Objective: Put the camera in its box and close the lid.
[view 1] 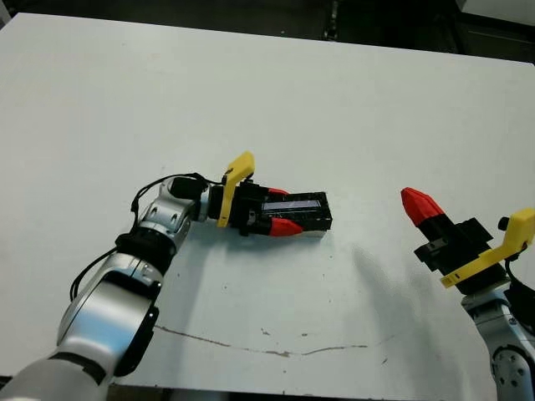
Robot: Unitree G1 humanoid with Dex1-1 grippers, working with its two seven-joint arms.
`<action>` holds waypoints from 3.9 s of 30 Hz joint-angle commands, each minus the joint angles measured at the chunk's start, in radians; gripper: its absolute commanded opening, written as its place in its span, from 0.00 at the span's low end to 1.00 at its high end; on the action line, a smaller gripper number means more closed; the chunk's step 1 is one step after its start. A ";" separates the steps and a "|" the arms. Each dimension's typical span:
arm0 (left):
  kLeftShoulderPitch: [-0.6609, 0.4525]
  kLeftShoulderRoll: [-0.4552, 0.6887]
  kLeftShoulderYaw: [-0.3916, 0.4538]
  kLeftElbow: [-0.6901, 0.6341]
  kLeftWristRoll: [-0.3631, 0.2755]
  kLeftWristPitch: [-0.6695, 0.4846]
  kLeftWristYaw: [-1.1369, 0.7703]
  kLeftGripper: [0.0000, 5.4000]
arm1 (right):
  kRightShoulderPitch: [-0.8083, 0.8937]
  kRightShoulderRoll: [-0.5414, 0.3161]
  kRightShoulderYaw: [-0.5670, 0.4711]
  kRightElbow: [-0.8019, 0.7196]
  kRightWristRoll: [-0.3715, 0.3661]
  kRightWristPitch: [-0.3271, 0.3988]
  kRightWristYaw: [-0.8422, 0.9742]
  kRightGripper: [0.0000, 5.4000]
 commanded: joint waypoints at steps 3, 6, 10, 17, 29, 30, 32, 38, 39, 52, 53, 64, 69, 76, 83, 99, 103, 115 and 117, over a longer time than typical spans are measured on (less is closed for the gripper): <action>0.049 -0.126 -0.110 0.006 0.103 -0.091 0.016 0.64 | 0.018 -0.021 -0.008 -0.014 -0.003 0.017 -0.013 0.00; 0.049 -0.129 -0.112 0.005 0.115 -0.128 0.020 0.70 | 0.016 -0.022 -0.006 -0.007 -0.003 0.010 -0.006 0.00; 0.047 -0.138 -0.112 0.010 0.120 -0.119 0.007 0.78 | 0.015 -0.022 -0.004 -0.006 -0.004 0.008 -0.003 0.00; 0.050 -0.143 -0.109 0.014 0.116 -0.131 -0.014 0.95 | 0.014 -0.023 -0.003 -0.004 -0.007 0.007 -0.003 0.00; 0.070 -0.094 -0.105 -0.024 0.131 -0.102 -0.002 1.00 | 0.011 -0.022 -0.003 0.002 0.003 0.006 0.010 0.00; 0.081 -0.075 -0.101 -0.044 0.133 -0.100 -0.002 1.00 | 0.011 -0.024 -0.002 0.004 -0.001 0.004 0.011 0.00; 0.109 -0.037 -0.092 -0.083 0.136 -0.103 0.003 1.00 | 0.010 -0.025 -0.001 0.005 -0.008 0.000 0.014 0.00; 0.218 0.100 -0.051 -0.246 0.118 -0.063 0.036 1.00 | 0.008 -0.027 0.006 0.004 -0.006 0.016 0.012 0.00; 0.232 0.117 -0.045 -0.271 0.109 -0.051 0.035 1.00 | 0.008 -0.027 0.008 0.005 -0.008 0.014 0.014 0.00; 0.408 0.314 0.139 -0.565 -0.028 0.056 0.140 1.00 | 0.009 -0.033 0.019 0.008 -0.024 -0.004 0.034 0.00; 0.417 0.324 0.150 -0.579 -0.034 0.056 0.147 1.00 | 0.010 -0.033 0.019 0.005 -0.025 -0.003 0.031 0.00; 0.472 0.425 0.270 -0.640 -0.089 0.102 0.202 1.00 | 0.009 -0.035 0.020 -0.009 -0.011 0.021 0.022 0.00; 0.492 0.407 0.355 -0.748 -0.145 0.185 0.322 1.00 | 0.002 -0.038 0.021 0.001 -0.011 0.011 0.038 0.00; 0.502 0.259 0.394 -1.077 -0.268 0.308 0.600 0.84 | 0.000 -0.031 0.024 0.009 -0.009 0.006 0.041 0.00; 0.438 0.114 0.259 -1.085 -0.217 0.308 0.742 0.65 | 0.006 -0.021 0.023 0.003 -0.024 -0.001 0.019 0.00; 0.377 -0.023 0.035 -0.909 0.040 0.376 0.941 0.19 | 0.012 -0.021 0.034 -0.010 -0.040 -0.002 -0.009 0.00; 0.386 -0.027 0.000 -0.865 0.072 0.422 0.942 0.07 | 0.005 -0.017 0.034 0.005 -0.027 -0.011 0.011 0.00; 0.473 -0.053 -0.069 -0.850 0.113 0.520 0.968 0.00 | 0.002 -0.010 0.041 0.011 -0.026 -0.021 0.016 0.00; 0.484 -0.066 -0.068 -0.837 0.113 0.524 0.983 0.00 | 0.004 -0.011 0.042 0.005 -0.031 -0.023 0.014 0.00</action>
